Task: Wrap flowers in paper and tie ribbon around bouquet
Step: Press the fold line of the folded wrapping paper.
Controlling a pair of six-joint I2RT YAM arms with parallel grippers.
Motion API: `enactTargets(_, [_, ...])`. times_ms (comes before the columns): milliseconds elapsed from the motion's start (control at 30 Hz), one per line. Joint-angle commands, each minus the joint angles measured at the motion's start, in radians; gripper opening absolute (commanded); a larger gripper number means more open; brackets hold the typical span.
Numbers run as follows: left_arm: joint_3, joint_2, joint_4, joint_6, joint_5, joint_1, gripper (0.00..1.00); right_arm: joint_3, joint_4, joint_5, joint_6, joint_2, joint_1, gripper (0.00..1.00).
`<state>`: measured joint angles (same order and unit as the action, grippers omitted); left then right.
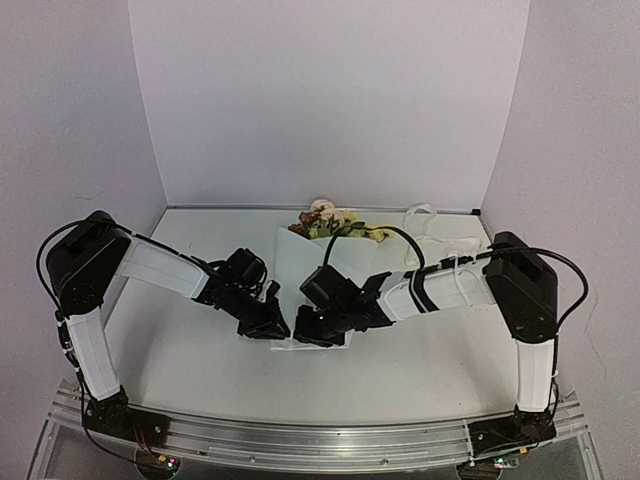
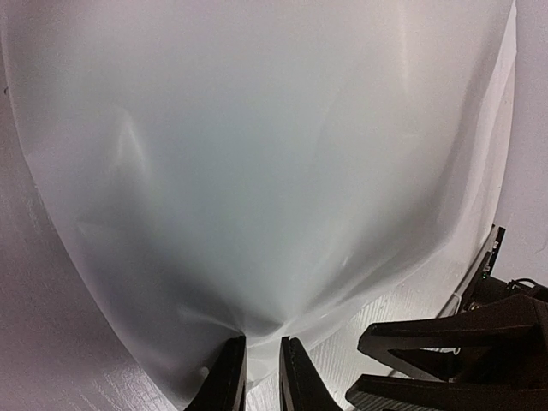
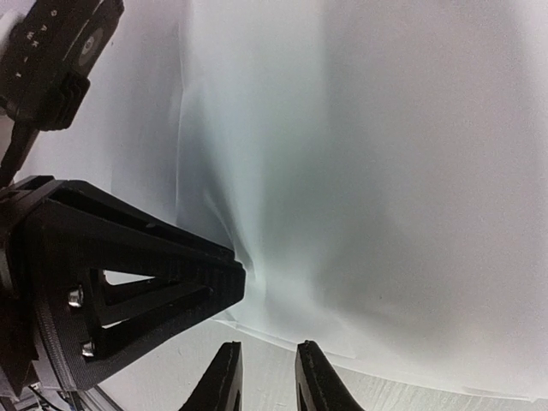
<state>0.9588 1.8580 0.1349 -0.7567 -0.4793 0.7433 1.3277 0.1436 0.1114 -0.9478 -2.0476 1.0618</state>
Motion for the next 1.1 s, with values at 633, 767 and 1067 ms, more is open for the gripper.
enactTargets(633, [-0.095,-0.106,0.002,0.002,-0.036,-0.008,0.18,-0.014,0.005,-0.056,-0.029,-0.078,-0.015,0.14])
enactTargets(767, [-0.13,-0.123,-0.01,-0.001,-0.05,-0.015,0.18,-0.022,0.005,-0.053,-0.034,-0.083,-0.015,0.13])
enactTargets(1067, [-0.15,-0.153,-0.054,-0.032,-0.072,-0.041,0.18,-0.01,0.008,-0.05,-0.033,-0.09,-0.015,0.13])
